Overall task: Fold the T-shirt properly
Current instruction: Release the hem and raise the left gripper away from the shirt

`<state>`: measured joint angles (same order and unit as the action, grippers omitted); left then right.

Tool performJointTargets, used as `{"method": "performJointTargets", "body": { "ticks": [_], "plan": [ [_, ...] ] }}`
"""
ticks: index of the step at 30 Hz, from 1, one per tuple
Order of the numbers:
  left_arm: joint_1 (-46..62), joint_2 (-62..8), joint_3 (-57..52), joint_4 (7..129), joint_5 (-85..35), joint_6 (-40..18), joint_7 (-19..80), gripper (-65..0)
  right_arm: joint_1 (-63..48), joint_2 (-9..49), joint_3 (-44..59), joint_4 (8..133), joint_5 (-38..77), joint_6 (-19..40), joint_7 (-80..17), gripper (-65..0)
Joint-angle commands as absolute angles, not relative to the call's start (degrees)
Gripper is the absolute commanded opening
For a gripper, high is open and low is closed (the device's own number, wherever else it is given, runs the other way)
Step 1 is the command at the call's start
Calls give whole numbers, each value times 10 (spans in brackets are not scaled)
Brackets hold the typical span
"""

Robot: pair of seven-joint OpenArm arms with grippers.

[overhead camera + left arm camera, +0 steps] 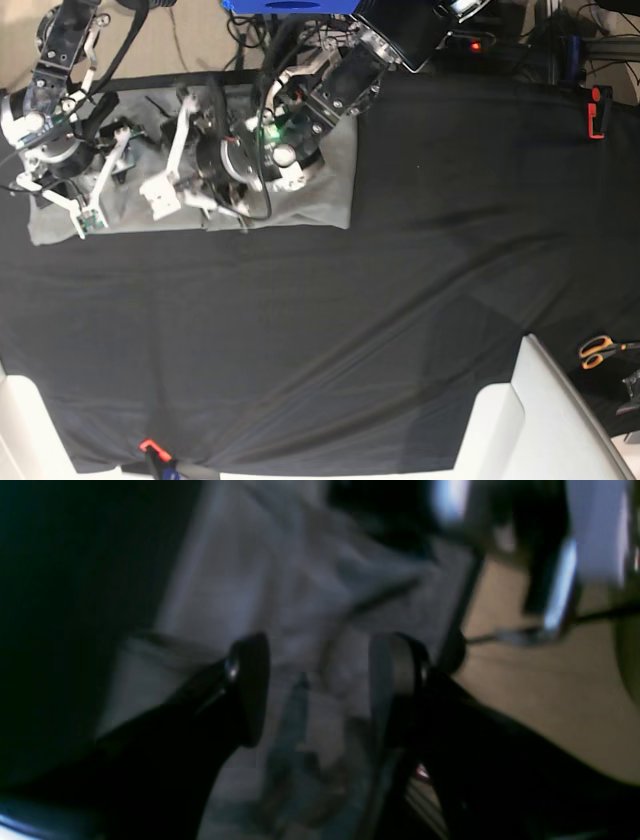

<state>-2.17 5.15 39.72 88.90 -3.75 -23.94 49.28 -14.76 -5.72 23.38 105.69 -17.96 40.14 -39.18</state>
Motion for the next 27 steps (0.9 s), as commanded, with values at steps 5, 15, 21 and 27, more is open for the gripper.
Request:
{"method": "performJointTargets", "body": {
  "ticks": [5, 15, 21, 27],
  "plan": [
    [2, 14, 309, 996, -44, -239, 533, -532, -140, -54, 232, 1069, -175, 400, -385, -252],
    [192, -115, -34, 1057, -49, -239, 480, -650, -145, -55, 153, 1070, -135, 400, -385, -252],
    [284, -131, -183, 1047, -49, -239, 421, -650, -131, -55, 42, 1067, -135, 400, -384, -249],
    [316, -101, -230, 1027, -50, -239, 378, -650, -81, -58, 16, 1000, -135, 400, -386, -252]
  ]
}}
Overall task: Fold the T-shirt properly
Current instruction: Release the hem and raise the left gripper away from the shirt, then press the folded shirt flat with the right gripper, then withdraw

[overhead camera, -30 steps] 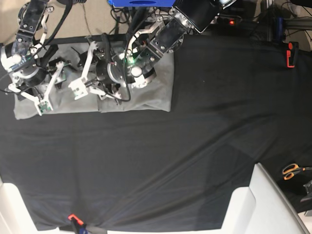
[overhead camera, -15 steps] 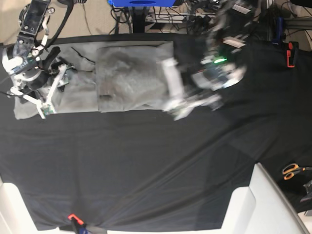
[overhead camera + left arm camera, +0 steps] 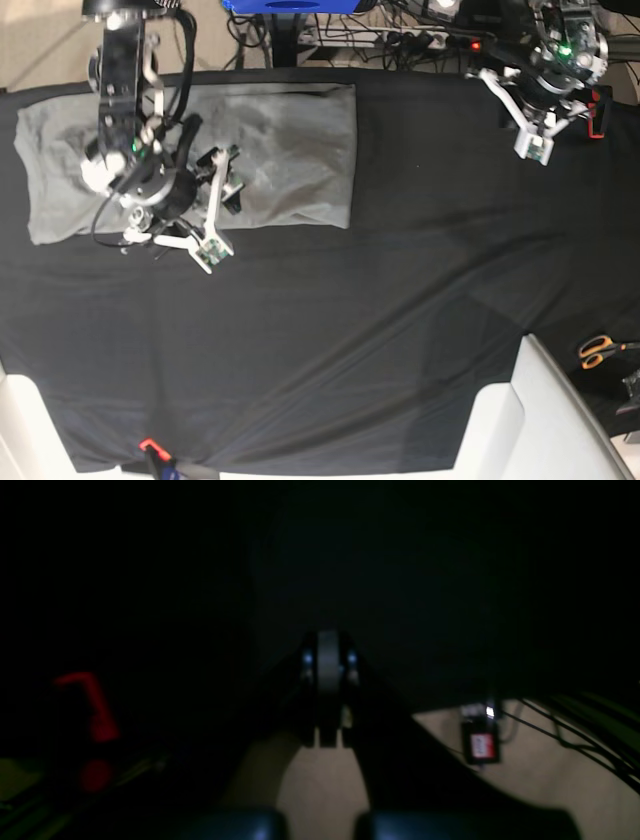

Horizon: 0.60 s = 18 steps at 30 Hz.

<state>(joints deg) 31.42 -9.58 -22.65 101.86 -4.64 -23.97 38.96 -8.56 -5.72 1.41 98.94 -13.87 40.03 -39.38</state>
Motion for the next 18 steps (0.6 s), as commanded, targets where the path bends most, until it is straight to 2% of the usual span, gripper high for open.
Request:
{"method": "performJointTargets", "body": {
  "ticks": [1, 10, 14, 16, 18],
  "plan": [
    [318, -98, -231, 1027, -50, -239, 378, -650, -72, -58, 16, 983, -135, 400, -387, -252],
    [315, -93, -227, 1026, -50, -239, 381, -650, -30, -58, 17, 891, -131, 400, -383, -252],
    [315, -86, -231, 1026, -50, -239, 381, -650, -15, -54, 23, 858, -73, 400, -383, -263],
    [315, -83, -232, 1026, -50, -239, 381, -650, -10, -54, 44, 841, -66, 400, -384, -315],
    [315, -83, -232, 1026, -50, -239, 381, -650, -10, -54, 50, 834, -66, 400, -384, -411]
  ]
}}
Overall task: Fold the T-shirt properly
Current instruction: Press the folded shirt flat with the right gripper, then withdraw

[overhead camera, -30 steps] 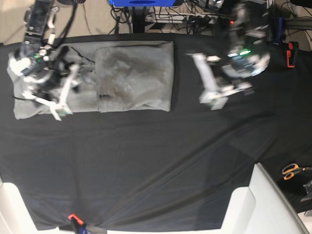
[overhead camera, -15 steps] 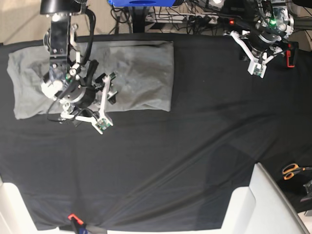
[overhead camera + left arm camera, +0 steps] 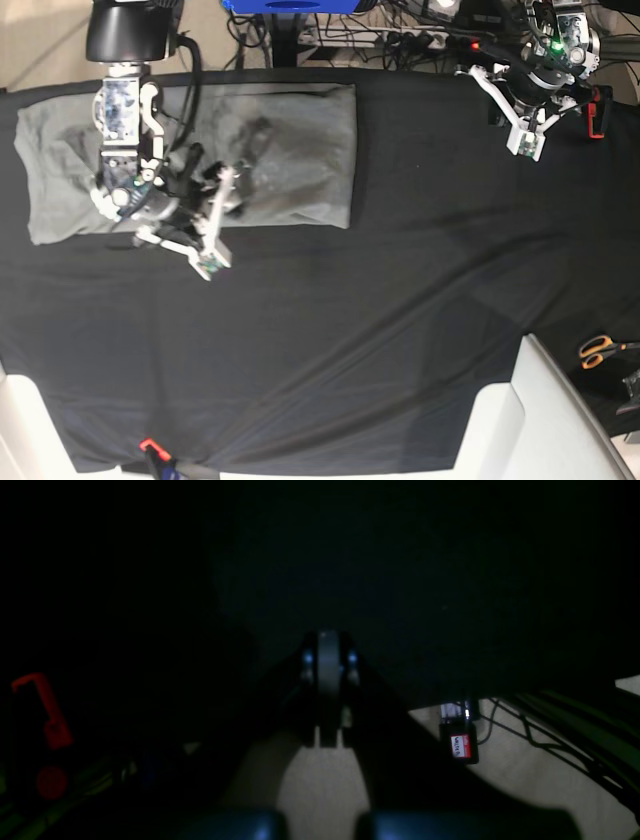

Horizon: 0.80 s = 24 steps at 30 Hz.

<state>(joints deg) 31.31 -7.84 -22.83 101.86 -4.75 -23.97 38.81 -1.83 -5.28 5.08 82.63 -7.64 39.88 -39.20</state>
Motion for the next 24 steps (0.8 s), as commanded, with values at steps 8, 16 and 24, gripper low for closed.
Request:
{"method": "performJointTargets", "body": {
  "ticks": [8, 16, 24],
  "plan": [
    [315, -83, -229, 1025, -50, -239, 381, -650, -15, -45, 53, 836, -67, 400, -384, -614],
    [315, -83, -227, 1025, -50, -239, 381, -650, -15, -43, 52, 839, -67, 358, -385, -614],
    [316, -83, -233, 1025, -48, -239, 381, -650, -60, -56, 178, 1038, -55, 359, -389, -588]
  ]
}}
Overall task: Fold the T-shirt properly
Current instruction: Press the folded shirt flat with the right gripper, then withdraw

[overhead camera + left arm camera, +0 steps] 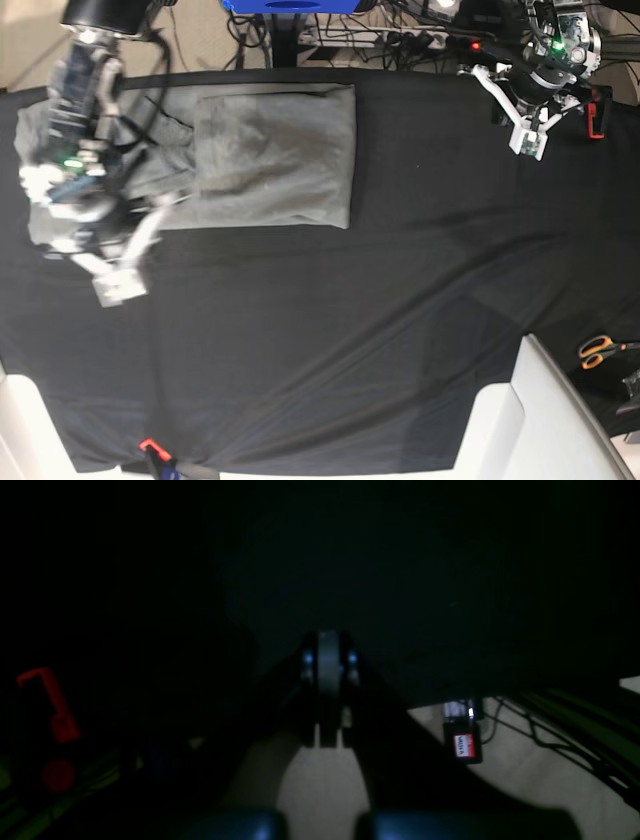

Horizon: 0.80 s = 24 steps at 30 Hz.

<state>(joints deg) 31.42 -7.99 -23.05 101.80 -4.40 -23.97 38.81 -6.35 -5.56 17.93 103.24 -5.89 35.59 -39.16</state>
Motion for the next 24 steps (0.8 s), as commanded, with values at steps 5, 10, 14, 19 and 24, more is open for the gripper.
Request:
{"method": "performJointTargets", "body": {
  "ticks": [5, 10, 14, 19, 24],
  "plan": [
    [315, -83, -233, 1025, -49, -239, 381, -650, -39, -24, 324, 984, 53, 371, -427, -257],
    [315, -82, -233, 1025, -50, -239, 382, -650, -27, 69, 450, 859, 227, 400, -473, 0],
    [318, -84, -233, 1025, -49, -239, 382, -650, -27, 145, 490, 756, 313, 400, -474, 0],
    [318, -83, -233, 1025, -49, -239, 382, -650, -27, 236, 486, 587, 421, 400, -474, 0],
    [318, -83, -233, 1025, -49, -239, 382, -650, -17, 285, 486, 480, 464, 400, -471, 0]
  ]
}}
